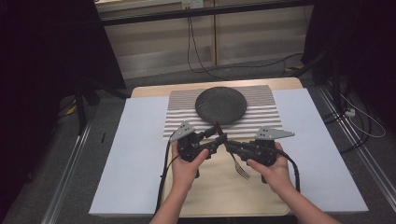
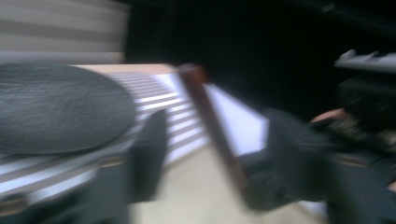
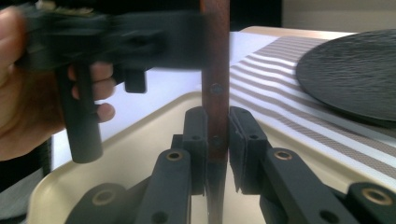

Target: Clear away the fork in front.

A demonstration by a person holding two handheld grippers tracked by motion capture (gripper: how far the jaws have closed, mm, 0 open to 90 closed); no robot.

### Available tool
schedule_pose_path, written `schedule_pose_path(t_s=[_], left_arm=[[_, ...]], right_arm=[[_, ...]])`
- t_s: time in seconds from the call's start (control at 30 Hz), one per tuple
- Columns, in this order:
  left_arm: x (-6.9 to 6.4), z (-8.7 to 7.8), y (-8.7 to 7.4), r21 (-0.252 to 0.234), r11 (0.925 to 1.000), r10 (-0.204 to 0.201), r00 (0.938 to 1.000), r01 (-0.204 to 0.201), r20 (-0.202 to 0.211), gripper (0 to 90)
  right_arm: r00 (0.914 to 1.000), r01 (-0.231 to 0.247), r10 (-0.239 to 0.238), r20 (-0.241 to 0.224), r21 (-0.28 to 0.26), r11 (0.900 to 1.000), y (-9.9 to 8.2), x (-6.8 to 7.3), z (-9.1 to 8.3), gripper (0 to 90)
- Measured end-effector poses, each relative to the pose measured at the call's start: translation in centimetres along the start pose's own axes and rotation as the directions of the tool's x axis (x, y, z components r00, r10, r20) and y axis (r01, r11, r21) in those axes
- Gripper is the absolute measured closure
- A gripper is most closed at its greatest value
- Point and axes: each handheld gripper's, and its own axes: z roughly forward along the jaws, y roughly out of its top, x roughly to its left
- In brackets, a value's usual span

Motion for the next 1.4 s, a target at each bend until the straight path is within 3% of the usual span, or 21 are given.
schedule_pose_path(t_s=[0.03,0.07,0.1,0.13,0.17,0.2,0.3,0.37,0.43,0.6,0.77,0.87,1.23,1.4], left_arm=[[0.0,0.1,0.1,-0.010,0.9992,-0.037,0.9982,0.037,0.047,73.9],[0.0,-0.1,0.2,-0.006,0.9987,-0.050,0.9977,0.051,0.046,78.7],[0.1,-0.3,0.4,0.011,0.9977,-0.068,0.9961,0.067,0.057,80.8],[0.2,-0.5,0.6,0.020,0.9962,-0.087,0.9933,0.085,0.077,81.2],[0.1,-0.7,0.8,0.024,0.9966,-0.080,0.9944,0.078,0.069,81.2],[0.1,-1.0,1.0,0.034,0.9974,-0.066,0.9961,0.064,0.059,81.2],[0.4,-1.9,1.7,0.034,0.9970,-0.071,0.9952,0.069,0.067,81.2],[0.8,-2.7,2.1,0.046,0.9967,-0.070,0.9954,0.067,0.066,81.2],[1.1,-3.5,2.4,0.054,0.9955,-0.081,0.9944,0.078,0.067,81.2],[1.9,-4.9,2.8,0.111,0.9910,-0.082,0.9942,0.074,0.070,81.2],[2.6,-5.9,2.9,0.143,0.9862,-0.094,0.9936,0.084,0.063,81.2],[3.0,-6.4,2.8,0.161,0.9826,-0.104,0.9927,0.093,0.062,81.2],[3.8,-7.7,2.7,0.203,0.9727,-0.127,0.9900,0.112,0.061,81.2],[4.3,-8.2,2.4,0.230,0.9656,-0.138,0.9888,0.121,0.056,81.1]], right_arm=[[1.0000,0.009,-0.009,-0.002,0.003,1.0000,0.1,0.2,0.0,78.0],[0.9998,0.017,-0.017,0.008,-0.002,0.9999,0.1,0.4,0.0,90.0],[0.9999,0.010,-0.010,-0.012,-0.027,0.9996,0.1,0.5,-0.2,90.0],[0.9996,-0.015,0.015,-0.023,-0.026,0.9996,0.1,0.5,-0.3,88.2],[1.0000,0.004,-0.004,-0.004,-0.028,0.9996,0.2,0.5,-0.5,80.1],[0.9999,0.014,-0.014,-0.001,-0.018,0.9997,0.2,0.6,-0.6,80.2],[0.9990,0.040,-0.039,0.018,-0.021,0.9990,0.0,0.5,-1.0,78.1],[0.9988,0.043,-0.042,0.024,-0.027,0.9987,-0.1,0.3,-1.3,72.8],[0.9958,0.071,-0.069,0.060,-0.026,0.9971,-0.2,0.0,-1.7,66.2],[0.9905,0.081,-0.078,0.113,-0.026,0.9964,-0.8,-1.2,-2.6,53.0],[0.9822,0.109,-0.102,0.158,-0.037,0.9933,-1.4,-2.0,-3.6,38.5],[0.9801,0.102,-0.094,0.175,-0.040,0.9940,-1.5,-2.2,-4.1,31.0],[0.9742,0.101,-0.092,0.206,-0.036,0.9942,-2.0,-2.8,-5.0,19.5],[0.9722,0.113,-0.105,0.209,-0.029,0.9932,-2.1,-3.0,-5.2,18.4]])
